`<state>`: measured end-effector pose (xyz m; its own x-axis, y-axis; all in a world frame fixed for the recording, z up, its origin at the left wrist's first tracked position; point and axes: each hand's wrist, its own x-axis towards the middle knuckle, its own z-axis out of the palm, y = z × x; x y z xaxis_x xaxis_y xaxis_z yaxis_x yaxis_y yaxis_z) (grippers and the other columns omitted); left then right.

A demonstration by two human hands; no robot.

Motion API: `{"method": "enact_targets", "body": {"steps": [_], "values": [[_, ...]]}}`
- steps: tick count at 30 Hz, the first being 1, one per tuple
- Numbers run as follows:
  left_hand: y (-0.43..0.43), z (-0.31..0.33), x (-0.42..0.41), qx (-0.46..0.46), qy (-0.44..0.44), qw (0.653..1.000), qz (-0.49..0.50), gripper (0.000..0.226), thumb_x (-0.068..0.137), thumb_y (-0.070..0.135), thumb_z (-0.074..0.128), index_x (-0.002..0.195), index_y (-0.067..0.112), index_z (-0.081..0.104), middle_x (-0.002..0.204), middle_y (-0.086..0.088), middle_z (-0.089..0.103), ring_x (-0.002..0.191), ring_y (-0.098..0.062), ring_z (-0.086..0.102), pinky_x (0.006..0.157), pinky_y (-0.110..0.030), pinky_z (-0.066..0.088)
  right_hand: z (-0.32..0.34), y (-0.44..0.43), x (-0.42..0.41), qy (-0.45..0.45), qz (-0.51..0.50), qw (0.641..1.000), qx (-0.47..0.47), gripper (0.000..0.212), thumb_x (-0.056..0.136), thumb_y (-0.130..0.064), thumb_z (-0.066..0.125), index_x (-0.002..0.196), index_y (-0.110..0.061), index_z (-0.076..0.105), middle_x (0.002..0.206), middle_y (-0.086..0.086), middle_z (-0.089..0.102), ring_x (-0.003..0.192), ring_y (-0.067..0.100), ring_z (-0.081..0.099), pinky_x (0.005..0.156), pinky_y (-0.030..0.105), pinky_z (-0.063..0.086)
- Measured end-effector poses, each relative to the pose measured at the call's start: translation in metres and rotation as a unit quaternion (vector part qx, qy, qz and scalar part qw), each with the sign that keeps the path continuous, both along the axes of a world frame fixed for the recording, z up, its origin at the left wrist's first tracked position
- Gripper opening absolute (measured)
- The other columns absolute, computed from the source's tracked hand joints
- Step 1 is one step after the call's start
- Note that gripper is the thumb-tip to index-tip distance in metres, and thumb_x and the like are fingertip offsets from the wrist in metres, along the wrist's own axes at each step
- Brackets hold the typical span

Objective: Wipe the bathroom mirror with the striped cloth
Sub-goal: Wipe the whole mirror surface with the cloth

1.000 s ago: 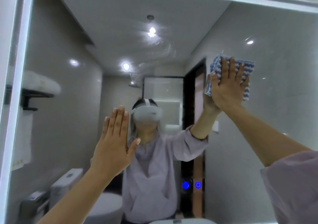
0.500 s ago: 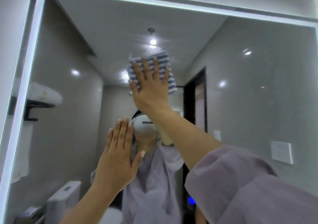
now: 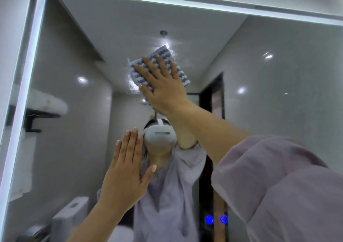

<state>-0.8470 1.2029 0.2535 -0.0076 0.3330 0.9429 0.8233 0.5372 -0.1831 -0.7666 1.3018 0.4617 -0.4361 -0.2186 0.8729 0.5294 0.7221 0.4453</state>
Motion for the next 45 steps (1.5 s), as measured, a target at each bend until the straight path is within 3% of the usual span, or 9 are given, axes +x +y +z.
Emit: {"method": "enact_targets", "body": {"steps": [11,18,24,28,33,38,42,45], "values": [[-0.002,-0.001,0.003,-0.007,-0.012,1.0,-0.013,0.078,0.095,0.053,0.022,0.149,-0.002,0.01,0.159,-0.017,0.003,0.148,-0.029,0.004,0.12,-0.04,0.004,0.032,0.069,0.078,0.09,-0.001,0.991,-0.104,0.057,0.099,-0.051,0.015,0.152,-0.035,0.003,0.162,-0.006,-0.004,0.148,0.02,-0.009,0.118,0.044,-0.009],[-0.002,-0.001,0.003,-0.007,-0.016,1.0,-0.019,0.079,0.095,0.052,0.024,0.149,-0.002,0.008,0.16,-0.017,0.0,0.149,-0.028,0.001,0.12,-0.041,0.004,0.028,0.119,0.125,0.206,-0.018,0.952,-0.224,0.056,0.1,-0.049,0.016,0.153,-0.035,0.001,0.162,-0.007,-0.004,0.148,0.02,-0.009,0.119,0.044,-0.009],[-0.001,-0.001,0.002,-0.01,-0.025,0.999,-0.025,0.079,0.095,0.054,0.019,0.149,-0.002,0.008,0.159,-0.017,0.0,0.149,-0.028,-0.001,0.12,-0.043,0.006,0.025,0.095,0.101,0.252,-0.004,0.919,-0.304,0.056,0.101,-0.048,0.014,0.152,-0.033,-0.005,0.161,-0.005,-0.011,0.147,0.025,-0.015,0.115,0.05,-0.013],[0.0,-0.001,0.0,-0.017,-0.03,0.999,-0.018,0.079,0.095,0.056,0.012,0.15,0.0,0.001,0.159,-0.016,-0.009,0.148,-0.027,-0.008,0.12,-0.041,0.0,0.016,0.068,0.075,0.223,-0.008,0.938,-0.265,0.057,0.101,-0.047,0.013,0.152,-0.03,-0.008,0.161,-0.002,-0.013,0.146,0.028,-0.016,0.116,0.052,-0.012],[0.001,-0.002,-0.001,-0.013,-0.029,0.999,-0.025,0.079,0.095,0.054,0.019,0.15,-0.001,0.003,0.16,-0.017,-0.006,0.148,-0.028,-0.006,0.12,-0.043,0.005,0.008,0.021,0.029,0.173,0.001,0.965,-0.196,0.059,0.1,-0.047,0.016,0.152,-0.029,-0.006,0.161,0.0,-0.011,0.147,0.029,-0.014,0.116,0.054,-0.01],[0.0,-0.001,0.001,-0.014,-0.029,0.999,-0.015,0.079,0.095,0.054,0.017,0.15,-0.001,0.003,0.159,-0.017,-0.005,0.148,-0.029,-0.005,0.12,-0.043,0.004,-0.009,-0.024,-0.018,0.059,0.029,0.993,-0.099,0.058,0.099,-0.047,0.016,0.153,-0.032,-0.002,0.162,-0.002,-0.009,0.147,0.027,-0.015,0.115,0.053,-0.014],[0.0,-0.001,0.002,-0.01,-0.029,1.0,-0.007,0.078,0.095,0.052,0.017,0.149,-0.002,0.005,0.159,-0.02,0.0,0.148,-0.031,0.001,0.12,-0.042,0.004,-0.032,-0.043,-0.042,-0.025,0.006,1.0,-0.009,0.058,0.099,-0.049,0.015,0.153,-0.031,0.003,0.162,-0.002,-0.005,0.147,0.028,-0.013,0.113,0.053,-0.018],[0.0,-0.001,0.002,-0.008,-0.028,1.0,-0.009,0.078,0.095,0.051,0.022,0.149,-0.003,0.007,0.159,-0.02,0.002,0.148,-0.031,0.003,0.12,-0.041,0.005,-0.033,-0.042,-0.039,-0.041,0.007,0.999,0.007,0.057,0.099,-0.049,0.016,0.153,-0.033,0.005,0.162,-0.003,-0.002,0.148,0.027,-0.01,0.115,0.052,-0.015]]}}
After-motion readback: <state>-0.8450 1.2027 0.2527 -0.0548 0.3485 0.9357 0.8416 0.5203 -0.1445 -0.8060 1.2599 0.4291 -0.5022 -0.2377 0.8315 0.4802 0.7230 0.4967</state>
